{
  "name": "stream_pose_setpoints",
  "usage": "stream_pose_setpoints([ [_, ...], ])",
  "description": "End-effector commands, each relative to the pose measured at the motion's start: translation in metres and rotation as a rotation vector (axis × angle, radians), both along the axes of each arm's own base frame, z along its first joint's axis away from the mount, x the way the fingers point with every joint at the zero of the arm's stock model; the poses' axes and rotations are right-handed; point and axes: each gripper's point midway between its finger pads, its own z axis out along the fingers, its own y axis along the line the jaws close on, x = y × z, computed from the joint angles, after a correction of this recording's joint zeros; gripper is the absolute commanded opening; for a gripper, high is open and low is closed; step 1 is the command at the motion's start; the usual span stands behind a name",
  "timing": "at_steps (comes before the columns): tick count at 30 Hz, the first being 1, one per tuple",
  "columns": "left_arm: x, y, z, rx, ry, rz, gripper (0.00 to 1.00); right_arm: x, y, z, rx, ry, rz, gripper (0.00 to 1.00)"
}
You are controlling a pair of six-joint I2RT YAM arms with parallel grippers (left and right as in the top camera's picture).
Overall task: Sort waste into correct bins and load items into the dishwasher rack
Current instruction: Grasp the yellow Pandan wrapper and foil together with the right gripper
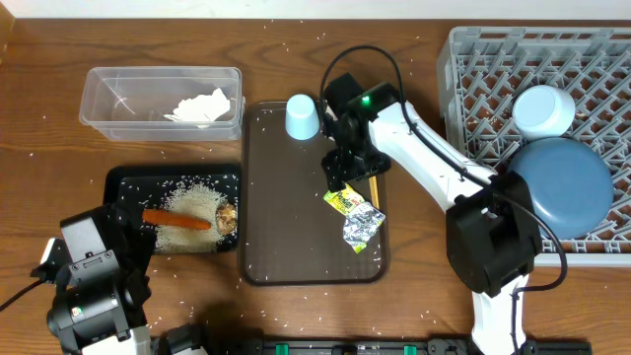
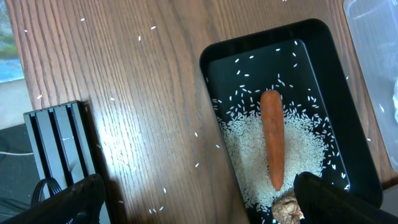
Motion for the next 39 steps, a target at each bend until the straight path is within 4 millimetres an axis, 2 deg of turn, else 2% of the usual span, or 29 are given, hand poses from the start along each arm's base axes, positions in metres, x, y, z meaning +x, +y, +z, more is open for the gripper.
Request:
stream_pose_setpoints([
  [1,0.000,0.002,0.005,0.015,-0.001,-0.002,0.98,-0.010,0.000,-0.014,0.001,0.006,0.088,0.67],
  [6,0.000,0.002,0.005,0.015,-0.001,-0.002,0.98,-0.016,0.002,-0.033,0.006,0.003,0.110,0.58],
  [11,0.000,0.002,0.005,0.015,-0.001,-0.002,0.98,-0.019,0.001,-0.047,0.009,-0.002,0.113,0.59],
  [13,0.000,0.002,0.005,0.015,-0.001,-0.002,0.98,-0.021,0.001,-0.052,0.011,-0.002,0.116,0.55],
  [18,0.000,0.002,0.005,0.015,-0.002,-0.002,0.98,-0.027,0.004,-0.059,0.013,-0.001,0.128,0.35],
  [22,0.000,0.002,0.005,0.015,-0.002,-0.002,0.98,-0.028,0.008,-0.059,0.013,-0.005,0.114,0.01],
  [26,0.000,0.002,0.005,0.015,-0.001,-0.002,0.98,-0.027,0.011,-0.056,0.014,0.000,0.062,0.01],
  [28,0.000,0.002,0.005,0.015,-0.002,-0.002,0.98,-0.025,0.013,-0.051,0.018,0.000,0.034,0.01],
  [32,0.000,0.002,0.005,0.015,-0.002,-0.002,0.98,-0.020,0.035,-0.021,0.132,-0.003,0.034,0.01],
  [39,0.000,0.002,0.005,0.015,-0.001,-0.002,0.98,0.010,0.075,0.063,0.345,-0.144,0.052,0.01],
])
